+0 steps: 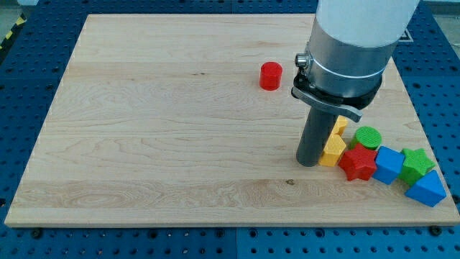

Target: Slide red circle above yellow heart

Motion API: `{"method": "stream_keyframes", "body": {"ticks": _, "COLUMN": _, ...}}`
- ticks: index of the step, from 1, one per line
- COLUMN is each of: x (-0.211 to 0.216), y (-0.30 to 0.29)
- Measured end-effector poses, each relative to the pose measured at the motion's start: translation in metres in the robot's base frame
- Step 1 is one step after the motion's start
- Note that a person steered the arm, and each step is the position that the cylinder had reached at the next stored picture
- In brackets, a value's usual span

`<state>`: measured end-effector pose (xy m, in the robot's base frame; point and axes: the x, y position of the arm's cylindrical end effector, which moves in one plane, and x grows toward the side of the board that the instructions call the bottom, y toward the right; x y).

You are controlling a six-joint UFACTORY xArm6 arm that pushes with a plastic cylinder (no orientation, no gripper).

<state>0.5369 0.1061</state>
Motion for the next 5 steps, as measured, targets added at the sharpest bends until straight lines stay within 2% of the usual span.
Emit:
{"method": "stream_keyframes", "body": {"ticks": 1, "x": -0.024, "y": -0.054}}
{"method": "stream_keyframes", "body": {"ticks": 2, "x": -0.083, "y": -0.125}}
{"method": "stream_keyframes", "body": {"ticks": 3, "x": -0.162, "y": -0.172}}
{"method": "stream_keyframes", "body": {"ticks": 4, "x": -0.199, "y": -0.091}}
{"method": "stream_keyframes", "body": {"ticks": 5, "x": -0.195, "y": -0.019}}
